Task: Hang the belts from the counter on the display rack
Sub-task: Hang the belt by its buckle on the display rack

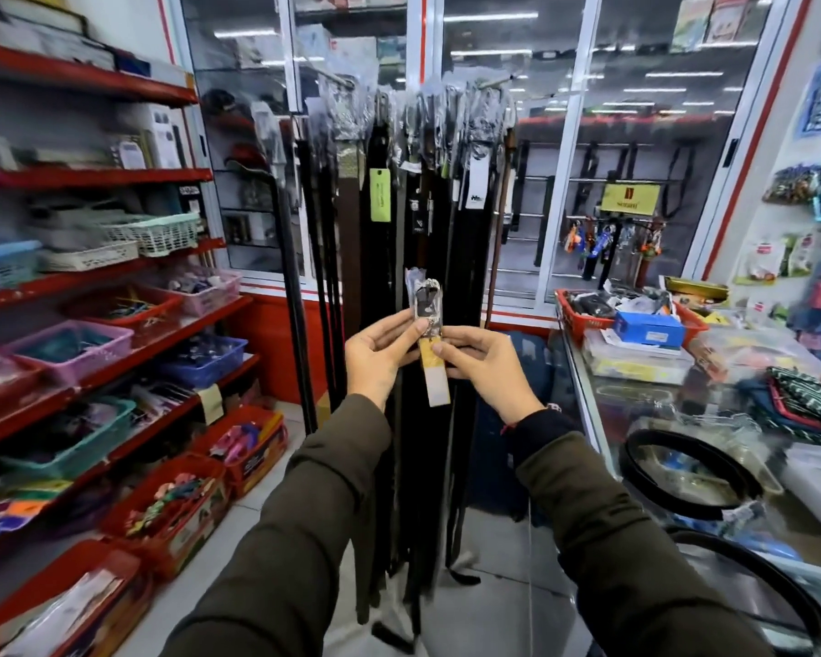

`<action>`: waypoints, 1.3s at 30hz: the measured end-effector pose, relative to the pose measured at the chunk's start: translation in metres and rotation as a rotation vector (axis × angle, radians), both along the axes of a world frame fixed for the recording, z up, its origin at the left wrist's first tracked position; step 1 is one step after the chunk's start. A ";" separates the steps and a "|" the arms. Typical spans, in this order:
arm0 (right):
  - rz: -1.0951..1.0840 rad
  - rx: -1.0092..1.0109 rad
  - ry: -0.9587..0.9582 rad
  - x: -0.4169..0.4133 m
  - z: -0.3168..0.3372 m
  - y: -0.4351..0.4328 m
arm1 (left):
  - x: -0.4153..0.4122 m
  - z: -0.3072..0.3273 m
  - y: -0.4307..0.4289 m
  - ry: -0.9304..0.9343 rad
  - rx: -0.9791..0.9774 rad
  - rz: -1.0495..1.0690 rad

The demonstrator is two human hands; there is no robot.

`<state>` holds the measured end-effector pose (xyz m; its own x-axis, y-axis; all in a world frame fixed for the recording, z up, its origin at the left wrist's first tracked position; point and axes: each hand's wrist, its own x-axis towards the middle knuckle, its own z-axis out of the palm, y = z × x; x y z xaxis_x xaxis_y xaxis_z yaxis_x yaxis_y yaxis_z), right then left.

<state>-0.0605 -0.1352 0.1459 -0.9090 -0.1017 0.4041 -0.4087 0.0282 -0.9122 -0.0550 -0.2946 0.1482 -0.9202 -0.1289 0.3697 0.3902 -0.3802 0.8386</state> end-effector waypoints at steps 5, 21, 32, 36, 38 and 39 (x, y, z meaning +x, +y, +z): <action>-0.012 -0.090 0.082 -0.016 0.045 -0.047 | -0.010 0.043 -0.036 0.070 -0.008 0.045; -0.001 -0.236 0.224 -0.065 0.221 -0.145 | -0.060 0.225 -0.113 0.218 0.034 0.210; 0.002 -0.251 0.265 -0.076 0.227 -0.149 | -0.075 0.229 -0.121 0.248 0.080 0.184; 0.001 -0.253 0.246 -0.076 0.226 -0.150 | -0.079 0.226 -0.122 0.189 0.119 0.129; -0.005 -0.254 0.216 -0.077 0.225 -0.150 | -0.083 0.224 -0.122 0.139 0.119 0.101; -0.013 -0.256 0.200 -0.079 0.225 -0.150 | -0.085 0.223 -0.122 0.119 0.112 0.090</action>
<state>-0.1393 -0.2849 0.3707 -0.8096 0.0379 0.5858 -0.5817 -0.1852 -0.7920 -0.1399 -0.4162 0.3714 -0.8538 -0.2555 0.4537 0.5206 -0.4276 0.7390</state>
